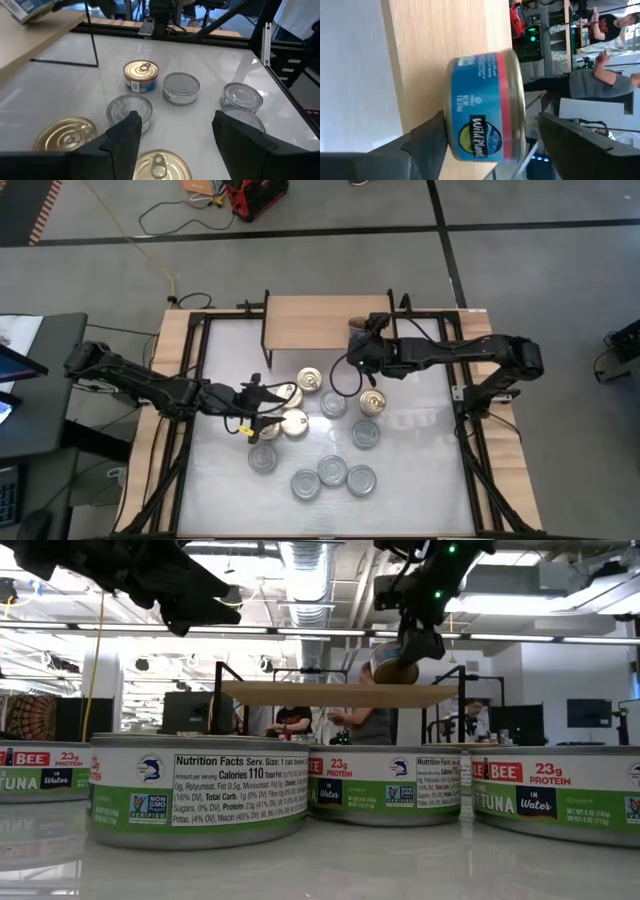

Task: Stack canned seafood by type on shelf
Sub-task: Put the blue pink tuna can on the shelf, then stack the blue pink tuna can on top of the other blue pink tuna can on the shelf

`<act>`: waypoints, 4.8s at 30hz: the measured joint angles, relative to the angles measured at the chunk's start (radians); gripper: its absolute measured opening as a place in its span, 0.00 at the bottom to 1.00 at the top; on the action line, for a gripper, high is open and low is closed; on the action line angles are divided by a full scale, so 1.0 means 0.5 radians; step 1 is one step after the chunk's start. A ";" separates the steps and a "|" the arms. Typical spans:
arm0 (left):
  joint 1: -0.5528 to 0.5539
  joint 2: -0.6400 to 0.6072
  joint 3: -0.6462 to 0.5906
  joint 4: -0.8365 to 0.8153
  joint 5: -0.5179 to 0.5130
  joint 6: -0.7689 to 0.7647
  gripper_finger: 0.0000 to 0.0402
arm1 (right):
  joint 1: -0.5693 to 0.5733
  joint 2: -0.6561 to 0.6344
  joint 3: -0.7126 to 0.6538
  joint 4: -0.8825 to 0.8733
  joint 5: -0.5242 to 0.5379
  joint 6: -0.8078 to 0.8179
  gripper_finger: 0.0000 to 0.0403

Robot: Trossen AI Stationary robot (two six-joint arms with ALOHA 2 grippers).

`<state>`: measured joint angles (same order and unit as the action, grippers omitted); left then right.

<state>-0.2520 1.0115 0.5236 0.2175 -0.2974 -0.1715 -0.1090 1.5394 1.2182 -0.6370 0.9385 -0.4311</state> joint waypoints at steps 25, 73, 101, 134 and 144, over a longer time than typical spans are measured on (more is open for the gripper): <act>-0.021 0.000 0.000 0.023 0.007 -0.011 0.58 | 0.037 -0.126 0.028 -0.220 -0.370 0.319 0.87; -0.046 0.000 0.002 0.131 0.005 -0.035 0.58 | 0.797 -0.258 -0.915 -0.239 -0.979 2.473 0.79; -0.060 0.000 0.002 0.165 0.005 0.039 0.58 | 1.131 -0.811 -0.888 -0.679 -1.189 3.082 0.78; -0.060 0.000 0.002 0.161 -0.008 0.031 0.58 | 0.655 -0.861 -1.354 -0.067 -1.802 2.574 0.04; -0.060 0.000 0.049 0.067 0.061 -0.004 0.58 | 0.524 -0.857 -1.360 -0.166 -1.887 2.662 0.03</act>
<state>-0.2817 1.0115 0.5480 0.2513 -0.2668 -0.1734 0.1531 1.1110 0.5382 -0.7201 -0.0051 0.8997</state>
